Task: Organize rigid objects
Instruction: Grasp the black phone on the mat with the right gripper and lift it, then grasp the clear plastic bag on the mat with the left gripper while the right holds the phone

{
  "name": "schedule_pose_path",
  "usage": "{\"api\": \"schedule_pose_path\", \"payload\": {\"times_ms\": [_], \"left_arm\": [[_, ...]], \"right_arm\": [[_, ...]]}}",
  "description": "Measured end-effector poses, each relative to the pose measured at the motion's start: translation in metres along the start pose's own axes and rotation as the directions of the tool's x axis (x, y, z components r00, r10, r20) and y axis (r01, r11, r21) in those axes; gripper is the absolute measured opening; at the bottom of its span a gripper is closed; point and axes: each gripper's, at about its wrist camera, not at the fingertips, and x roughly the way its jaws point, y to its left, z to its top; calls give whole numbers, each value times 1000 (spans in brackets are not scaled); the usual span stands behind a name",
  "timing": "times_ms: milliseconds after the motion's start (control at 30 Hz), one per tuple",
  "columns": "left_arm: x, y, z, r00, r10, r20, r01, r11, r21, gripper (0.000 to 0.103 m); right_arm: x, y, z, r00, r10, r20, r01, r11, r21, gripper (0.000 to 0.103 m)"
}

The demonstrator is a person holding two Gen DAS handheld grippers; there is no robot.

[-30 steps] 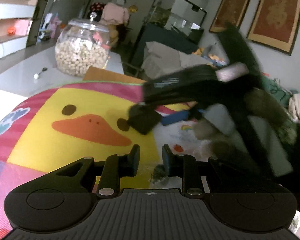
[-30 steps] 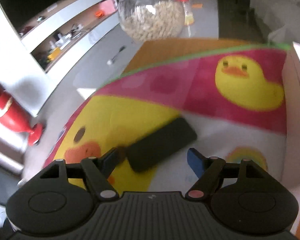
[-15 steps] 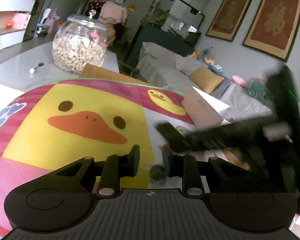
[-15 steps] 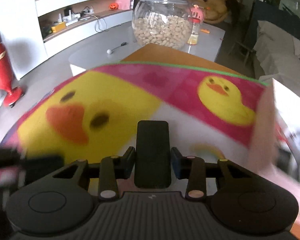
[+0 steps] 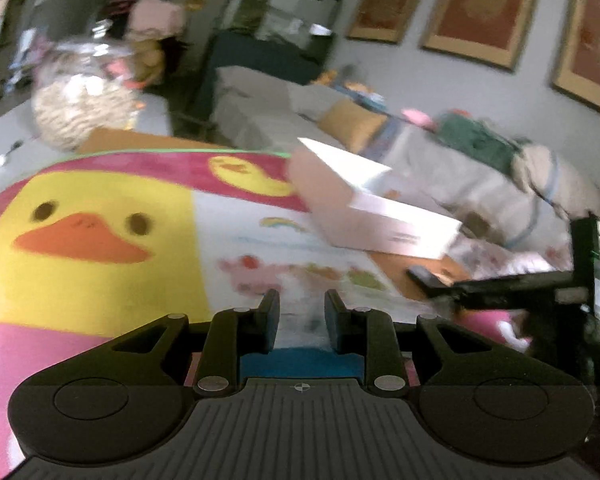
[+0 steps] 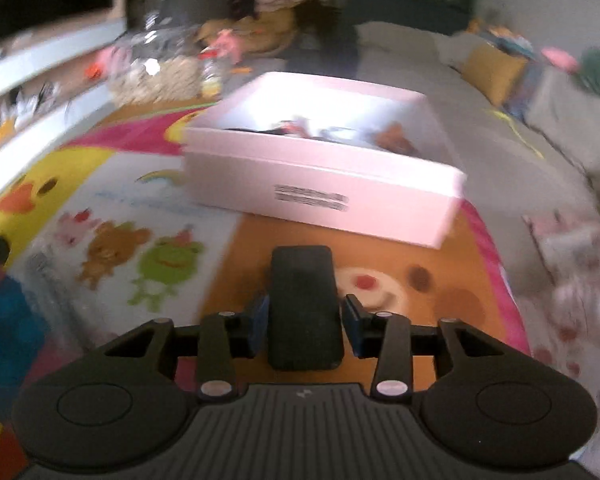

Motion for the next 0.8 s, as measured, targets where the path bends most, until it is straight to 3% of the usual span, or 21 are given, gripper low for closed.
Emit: {"api": "schedule_pose_path", "payload": {"times_ms": [100,167,267,400,500,667,800], "left_arm": [[7,-23,3,994,-75,-79,79,995,53,27],[18,-41,3,984,-77,-160,94,991,99,27],[34,-57,0,976,-33,-214,65,987,145,27],[63,-57,8,966,30,-257,-11,997,74,27],[78,-56,14,965,40,-261,-41,999,2,27],[66,-75,35,985,-7,-175,32,990,141,29],[75,-58,50,986,118,-118,-105,988,112,29]], "right_arm": [[-5,-13,-6,999,-39,34,38,999,28,56],[-3,-17,-8,997,-66,46,65,997,41,60],[-2,-20,-11,997,-56,55,52,997,62,62],[-3,-25,-15,997,-34,67,28,995,92,66],[-3,-28,-15,997,-20,72,11,993,117,68],[-3,-32,-16,997,-9,80,-3,989,148,70],[-3,-32,-16,997,-1,81,-11,988,153,71]]}}
